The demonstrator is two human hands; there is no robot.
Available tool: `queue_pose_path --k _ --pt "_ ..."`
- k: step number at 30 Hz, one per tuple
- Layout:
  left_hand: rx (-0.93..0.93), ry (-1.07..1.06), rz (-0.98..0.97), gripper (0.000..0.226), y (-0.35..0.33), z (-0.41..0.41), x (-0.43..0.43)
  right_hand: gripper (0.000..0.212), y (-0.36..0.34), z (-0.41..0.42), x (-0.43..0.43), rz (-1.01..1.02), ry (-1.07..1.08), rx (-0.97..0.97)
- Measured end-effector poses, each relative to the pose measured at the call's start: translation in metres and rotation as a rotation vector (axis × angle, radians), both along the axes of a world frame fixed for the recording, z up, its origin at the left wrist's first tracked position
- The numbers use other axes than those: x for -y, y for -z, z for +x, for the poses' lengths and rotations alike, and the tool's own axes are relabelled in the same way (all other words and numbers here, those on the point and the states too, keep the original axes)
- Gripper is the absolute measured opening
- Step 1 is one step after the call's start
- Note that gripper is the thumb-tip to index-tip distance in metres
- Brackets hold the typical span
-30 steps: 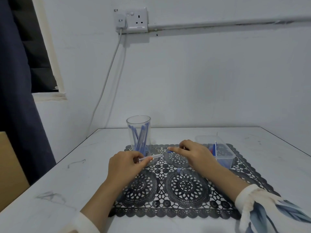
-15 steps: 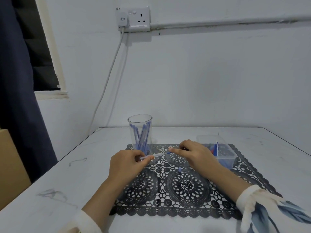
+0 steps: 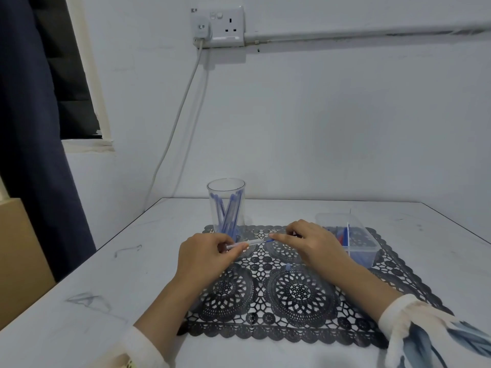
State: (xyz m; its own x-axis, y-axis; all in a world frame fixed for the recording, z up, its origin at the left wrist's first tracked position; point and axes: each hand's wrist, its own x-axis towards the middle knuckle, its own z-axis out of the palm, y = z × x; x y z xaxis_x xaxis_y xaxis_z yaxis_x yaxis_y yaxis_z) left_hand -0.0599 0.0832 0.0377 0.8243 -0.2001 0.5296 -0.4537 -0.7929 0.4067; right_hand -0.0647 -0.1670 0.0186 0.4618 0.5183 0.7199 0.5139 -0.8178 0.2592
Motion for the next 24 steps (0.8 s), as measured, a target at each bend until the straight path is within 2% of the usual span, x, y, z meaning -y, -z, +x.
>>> queue_pose_path --k 4,15,17,24 --pt "0.001 -0.005 0.002 0.040 -0.001 -0.001 0.000 0.056 -0.003 -0.002 0.002 0.033 0.030 0.014" --pt "-0.006 0.010 0.031 0.040 -0.001 -0.004 0.003 0.036 -0.001 -0.005 -0.009 0.015 0.014 0.038" --pt "-0.001 0.008 0.033 0.039 -0.001 -0.003 0.002 0.028 -0.004 -0.009 -0.011 0.096 0.066 0.014" --pt "0.007 0.006 0.012 0.038 -0.002 -0.004 0.002 0.030 -0.005 -0.011 -0.012 0.229 0.352 -0.065"
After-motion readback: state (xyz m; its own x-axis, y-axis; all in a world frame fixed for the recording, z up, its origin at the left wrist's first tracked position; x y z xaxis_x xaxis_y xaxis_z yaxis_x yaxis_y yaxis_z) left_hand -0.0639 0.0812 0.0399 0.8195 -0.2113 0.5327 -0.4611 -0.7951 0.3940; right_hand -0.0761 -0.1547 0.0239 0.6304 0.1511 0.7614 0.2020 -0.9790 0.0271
